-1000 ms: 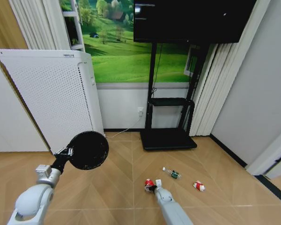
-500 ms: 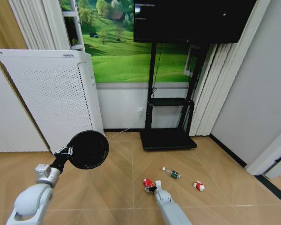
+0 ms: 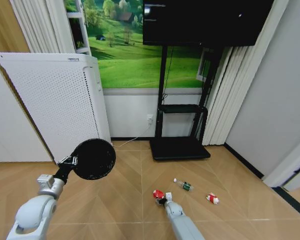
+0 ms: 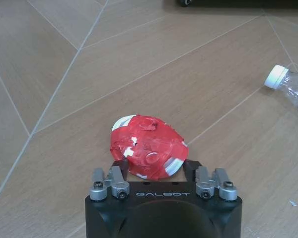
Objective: Pick up the trash bin and place the garbage on the floor into it.
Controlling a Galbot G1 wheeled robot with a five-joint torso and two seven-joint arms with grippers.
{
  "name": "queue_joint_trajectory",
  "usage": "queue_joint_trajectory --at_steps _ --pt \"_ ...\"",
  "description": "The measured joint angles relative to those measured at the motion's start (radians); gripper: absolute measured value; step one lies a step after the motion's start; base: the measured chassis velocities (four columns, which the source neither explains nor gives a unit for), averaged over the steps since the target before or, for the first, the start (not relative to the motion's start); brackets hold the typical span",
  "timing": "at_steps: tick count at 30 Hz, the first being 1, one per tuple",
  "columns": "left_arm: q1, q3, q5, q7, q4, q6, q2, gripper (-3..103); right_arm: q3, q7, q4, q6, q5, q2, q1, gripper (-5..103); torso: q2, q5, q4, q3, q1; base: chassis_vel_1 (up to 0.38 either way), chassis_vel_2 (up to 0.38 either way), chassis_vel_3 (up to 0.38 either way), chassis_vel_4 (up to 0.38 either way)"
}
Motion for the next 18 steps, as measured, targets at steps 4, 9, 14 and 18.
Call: queue_joint_trajectory --at_steps 4,9,14,18 --pt "0.0 0.001 0.001 0.0 0.001 0.0 0.0 3 0.002 -0.001 -0.001 0.002 0.0 -0.003 -0.001 51 0.0 0.0 0.0 0.0 0.0 0.0 0.0 0.0 0.0" --pt "-0.001 -0.003 0.0 0.0 0.001 0.0 0.005 3 0.005 -0.002 0.005 0.004 0.0 -0.005 -0.007 25 0.0 0.0 0.0 0.0 0.0 0.0 0.0 0.0 0.0" --pt "-0.003 -0.002 0.001 0.001 0.002 -0.001 0.001 3 0.006 -0.002 0.01 0.005 0.0 -0.008 -0.013 15 0.0 0.0 0.0 0.0 0.0 0.0 0.0 0.0 0.0" --pt "-0.004 -0.001 0.003 0.001 0.003 -0.001 -0.001 3 0.007 -0.003 0.011 0.007 0.0 -0.015 -0.014 9 0.0 0.0 0.0001 0.0 0.0 0.0 0.0 0.0 0.0"
